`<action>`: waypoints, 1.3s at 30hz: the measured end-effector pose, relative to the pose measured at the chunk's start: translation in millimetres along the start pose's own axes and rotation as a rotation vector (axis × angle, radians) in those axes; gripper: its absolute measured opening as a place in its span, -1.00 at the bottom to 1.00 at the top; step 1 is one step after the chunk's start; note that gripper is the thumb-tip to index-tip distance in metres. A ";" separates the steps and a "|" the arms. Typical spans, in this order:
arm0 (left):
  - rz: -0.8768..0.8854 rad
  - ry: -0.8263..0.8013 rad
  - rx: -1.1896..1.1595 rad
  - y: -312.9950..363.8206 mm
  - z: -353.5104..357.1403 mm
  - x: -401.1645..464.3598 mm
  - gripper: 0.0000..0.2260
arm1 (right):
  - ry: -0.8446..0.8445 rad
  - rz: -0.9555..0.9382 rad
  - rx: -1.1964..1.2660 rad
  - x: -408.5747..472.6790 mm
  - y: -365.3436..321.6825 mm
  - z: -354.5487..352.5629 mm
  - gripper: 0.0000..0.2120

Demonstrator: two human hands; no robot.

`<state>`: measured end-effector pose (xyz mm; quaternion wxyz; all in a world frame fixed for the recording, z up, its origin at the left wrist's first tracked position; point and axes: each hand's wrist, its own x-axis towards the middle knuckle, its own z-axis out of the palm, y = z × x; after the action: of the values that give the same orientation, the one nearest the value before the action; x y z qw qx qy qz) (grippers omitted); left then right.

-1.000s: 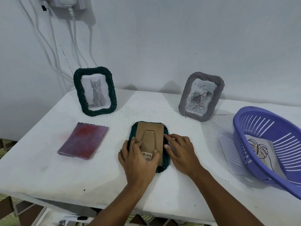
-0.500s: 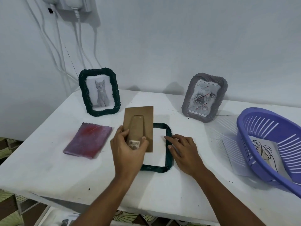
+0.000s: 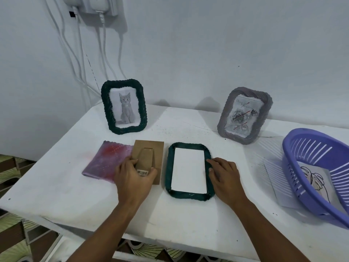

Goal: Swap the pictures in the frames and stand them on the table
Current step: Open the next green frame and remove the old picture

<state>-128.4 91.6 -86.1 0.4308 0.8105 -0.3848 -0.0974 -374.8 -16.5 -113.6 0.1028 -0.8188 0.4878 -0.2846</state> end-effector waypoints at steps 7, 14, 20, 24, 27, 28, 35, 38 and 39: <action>0.049 -0.012 0.158 -3.2 7.3 -3.4 -0.55 | 0.002 0.017 -0.009 -1.6 -1.6 -1.4 -0.54; 0.076 -0.023 0.267 -3.6 8.9 -4.0 -0.52 | -0.046 0.070 0.046 -0.3 -3.3 -4.5 -0.64; 0.235 -0.004 0.377 15.3 8.8 -6.7 -0.42 | -0.027 0.171 0.083 6.2 -10.7 -3.9 -0.72; 0.376 -0.147 0.381 30.0 29.8 -13.4 -0.50 | -0.053 0.262 0.032 6.5 -24.0 -3.9 -0.63; 0.400 -0.194 0.399 30.7 46.2 -16.7 -0.50 | -0.033 0.269 0.008 5.4 -29.1 -2.9 -0.62; 0.397 -0.190 0.415 30.5 49.2 -16.9 -0.51 | -0.029 0.269 0.004 5.0 -30.1 -2.2 -0.63; 0.372 -0.200 0.443 36.0 51.0 -17.6 -0.41 | 0.004 0.260 -0.003 1.5 -30.3 2.6 -0.65; 0.341 -0.213 0.426 39.9 49.6 -18.2 -0.37 | 0.006 0.257 -0.008 0.9 -29.6 3.7 -0.64; 0.336 -0.221 0.437 40.8 49.0 -18.2 -0.37 | 0.006 0.256 -0.007 0.9 -29.7 3.7 -0.64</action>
<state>-186.9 60.4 -87.7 0.2117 0.7935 -0.5699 -0.0272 -350.4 -2.7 -103.1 0.1341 -0.7492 0.5898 -0.2700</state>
